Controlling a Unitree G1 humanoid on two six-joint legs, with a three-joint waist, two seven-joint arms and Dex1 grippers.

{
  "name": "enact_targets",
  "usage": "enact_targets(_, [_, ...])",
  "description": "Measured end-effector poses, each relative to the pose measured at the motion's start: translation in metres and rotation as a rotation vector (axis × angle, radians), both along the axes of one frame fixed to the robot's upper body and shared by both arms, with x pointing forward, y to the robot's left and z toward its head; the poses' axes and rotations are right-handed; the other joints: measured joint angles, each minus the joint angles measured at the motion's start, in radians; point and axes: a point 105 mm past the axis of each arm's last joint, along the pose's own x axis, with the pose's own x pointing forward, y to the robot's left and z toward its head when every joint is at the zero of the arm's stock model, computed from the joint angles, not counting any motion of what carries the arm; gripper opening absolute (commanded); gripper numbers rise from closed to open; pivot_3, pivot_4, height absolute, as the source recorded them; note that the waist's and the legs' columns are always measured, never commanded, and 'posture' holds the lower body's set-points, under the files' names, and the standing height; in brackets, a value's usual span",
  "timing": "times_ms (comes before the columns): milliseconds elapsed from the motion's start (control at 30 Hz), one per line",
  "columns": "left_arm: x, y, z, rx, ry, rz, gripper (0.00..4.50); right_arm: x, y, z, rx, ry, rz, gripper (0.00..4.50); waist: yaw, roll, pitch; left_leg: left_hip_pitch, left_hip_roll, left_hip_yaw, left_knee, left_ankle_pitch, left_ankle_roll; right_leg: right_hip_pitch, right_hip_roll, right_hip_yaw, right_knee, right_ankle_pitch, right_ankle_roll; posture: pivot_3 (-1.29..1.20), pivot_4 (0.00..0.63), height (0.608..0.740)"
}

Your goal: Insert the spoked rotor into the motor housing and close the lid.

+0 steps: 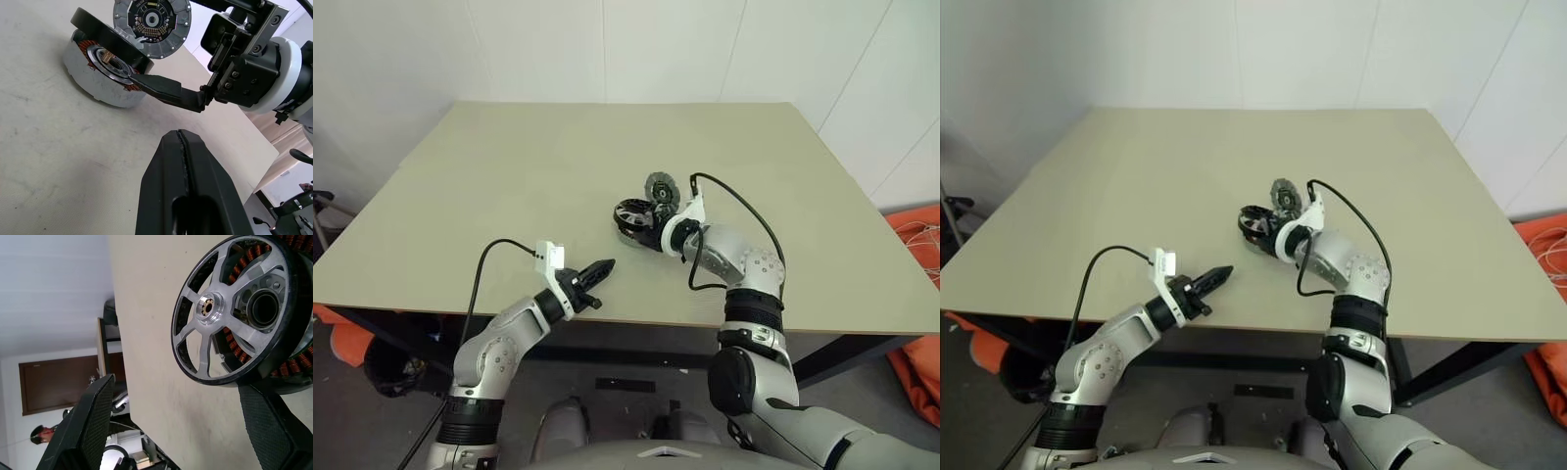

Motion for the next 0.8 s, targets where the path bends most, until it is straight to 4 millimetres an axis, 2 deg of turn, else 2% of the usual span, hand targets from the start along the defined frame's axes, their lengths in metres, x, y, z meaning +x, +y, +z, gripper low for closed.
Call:
enact_targets(233, [0.000,0.000,0.000,0.001,0.000,0.000,0.00,0.002,-0.004,-0.005,0.011,0.011,-0.041,4.47,0.000,0.000,0.000,0.000,0.000,0.000,0.000,0.000,0.000,0.000,0.000,0.000,0.000,0.000,0.000,0.00,0.000,0.740])
enact_targets(267, [0.000,0.000,0.000,0.001,0.000,0.000,0.00,0.002,-0.004,-0.005,0.016,0.011,-0.045,4.29,0.000,0.000,0.000,0.000,0.000,0.000,0.000,0.000,0.000,0.000,0.000,0.000,0.000,0.000,0.000,0.00,0.000,0.740])
enact_targets(333, [0.000,0.000,0.000,0.001,-0.001,0.000,0.00,0.002,-0.006,-0.008,0.018,0.017,-0.057,3.87,0.000,0.000,0.000,0.000,0.000,0.000,0.000,0.000,0.000,0.000,0.000,0.000,0.000,0.000,0.000,0.00,0.000,0.740])
enact_targets(467, [0.000,0.000,0.000,0.001,-0.001,0.000,0.00,0.000,-0.008,-0.016,0.022,0.040,-0.070,2.59,0.000,0.000,0.000,0.000,0.000,0.000,0.000,0.000,0.000,0.000,0.000,0.000,0.000,0.000,0.000,0.00,0.000,0.740])
enact_targets(667, [0.000,0.000,0.000,0.001,-0.004,-0.002,0.00,-0.002,-0.010,-0.021,0.024,0.056,-0.080,0.48,0.000,0.000,0.000,0.000,0.000,0.000,0.000,0.000,0.000,0.000,0.000,0.000,0.000,0.000,0.000,0.00,0.000,0.740])
enact_targets(700, [0.000,0.000,0.001,0.000,-0.006,-0.004,0.00,-0.002,-0.010,-0.021,0.025,0.055,-0.081,0.27,0.000,0.000,0.000,0.000,0.000,0.000,0.000,0.000,0.000,0.000,0.000,0.000,0.000,0.000,0.000,0.00,0.000,0.740])
enact_targets(800, [0.000,-0.001,0.001,-0.002,-0.009,-0.007,0.00,-0.002,-0.010,-0.021,0.025,0.055,-0.083,0.28,0.000,0.000,0.000,0.000,0.000,0.000,0.000,0.000,0.000,0.000,0.000,0.000,0.000,0.000,0.000,0.00,0.000,0.740])
